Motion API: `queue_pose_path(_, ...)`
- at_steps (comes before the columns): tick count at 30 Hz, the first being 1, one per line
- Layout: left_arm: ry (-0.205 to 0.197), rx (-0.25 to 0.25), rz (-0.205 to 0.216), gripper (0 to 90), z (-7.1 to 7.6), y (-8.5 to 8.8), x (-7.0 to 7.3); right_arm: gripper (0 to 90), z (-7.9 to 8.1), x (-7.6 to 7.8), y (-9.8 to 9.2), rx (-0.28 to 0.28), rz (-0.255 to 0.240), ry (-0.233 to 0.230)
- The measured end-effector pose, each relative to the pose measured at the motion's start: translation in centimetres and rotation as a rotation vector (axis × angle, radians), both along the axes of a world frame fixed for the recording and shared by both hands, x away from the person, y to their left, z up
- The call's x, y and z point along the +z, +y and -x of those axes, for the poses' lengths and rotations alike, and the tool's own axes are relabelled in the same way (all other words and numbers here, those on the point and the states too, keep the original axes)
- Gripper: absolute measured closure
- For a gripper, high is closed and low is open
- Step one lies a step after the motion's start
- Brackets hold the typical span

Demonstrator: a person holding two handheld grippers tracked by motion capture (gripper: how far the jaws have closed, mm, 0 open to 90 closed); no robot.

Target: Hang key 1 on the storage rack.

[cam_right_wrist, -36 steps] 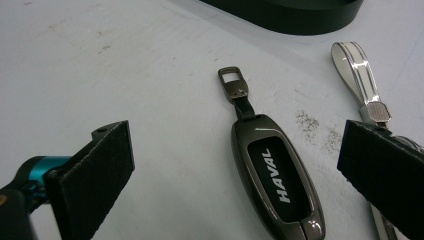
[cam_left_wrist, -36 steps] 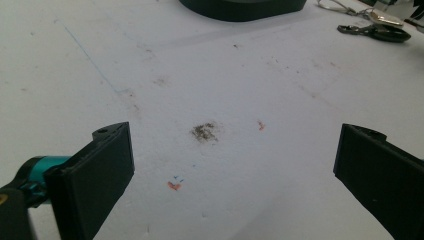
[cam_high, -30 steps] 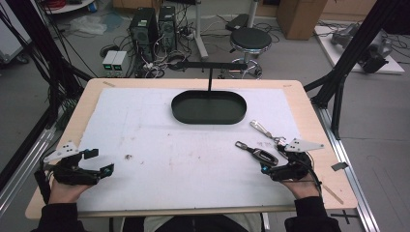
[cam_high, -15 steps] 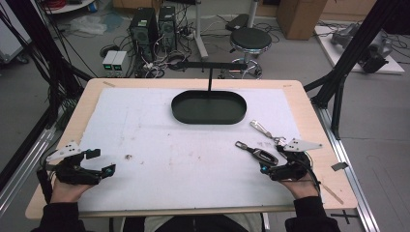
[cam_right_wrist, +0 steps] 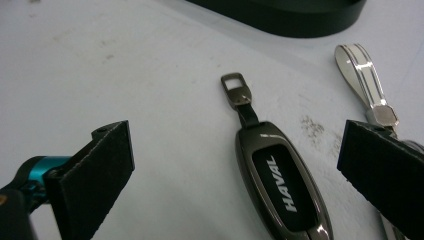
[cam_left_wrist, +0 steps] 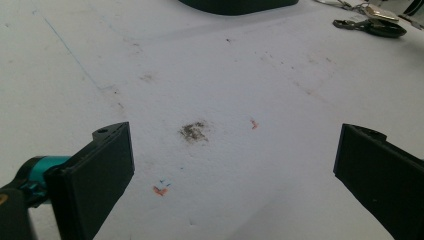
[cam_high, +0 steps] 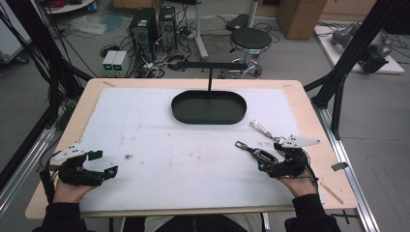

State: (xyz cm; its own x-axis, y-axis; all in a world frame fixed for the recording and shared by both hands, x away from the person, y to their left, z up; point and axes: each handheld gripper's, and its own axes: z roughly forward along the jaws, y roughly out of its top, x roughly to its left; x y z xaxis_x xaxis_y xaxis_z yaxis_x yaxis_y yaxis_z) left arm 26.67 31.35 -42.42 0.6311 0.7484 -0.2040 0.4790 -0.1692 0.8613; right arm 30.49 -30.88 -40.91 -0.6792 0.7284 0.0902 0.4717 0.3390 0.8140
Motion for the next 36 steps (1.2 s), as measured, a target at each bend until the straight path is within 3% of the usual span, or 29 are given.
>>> queue_pose_path(9, 0.005, -0.008, -0.01, 3.2, -0.1, -0.2, -0.1, 0.9, -1.6, 1.2, 0.5, 0.022, 0.034, 0.006)
queue_pose_path(20, 0.008, -0.007, -0.011, 3.2, -0.1, -0.2, -0.1, 0.9, -3.8, 2.5, 0.3, 0.01, 0.078, 0.025)
queue_pose_path(27, 0.013, -0.017, -0.018, 3.2, -0.1, -0.5, -0.1, 0.9, -5.9, 2.1, -0.5, -0.008, 0.068, 0.09)
queue_pose_path(31, 0.014, -0.019, -0.019, 3.2, -0.2, -0.5, -0.1, 0.9, -6.5, 2.5, -0.8, -0.018, 0.07, 0.096)
queue_pose_path(33, 0.018, -0.02, -0.018, 3.2, -0.2, -0.5, -0.1, 0.9, -6.9, 2.8, -0.8, -0.014, 0.081, 0.1)
queue_pose_path(36, 0.022, -0.022, -0.013, 3.2, -0.2, -0.6, -0.1, 0.9, -7.6, 3.5, -0.6, -0.002, 0.133, 0.109)
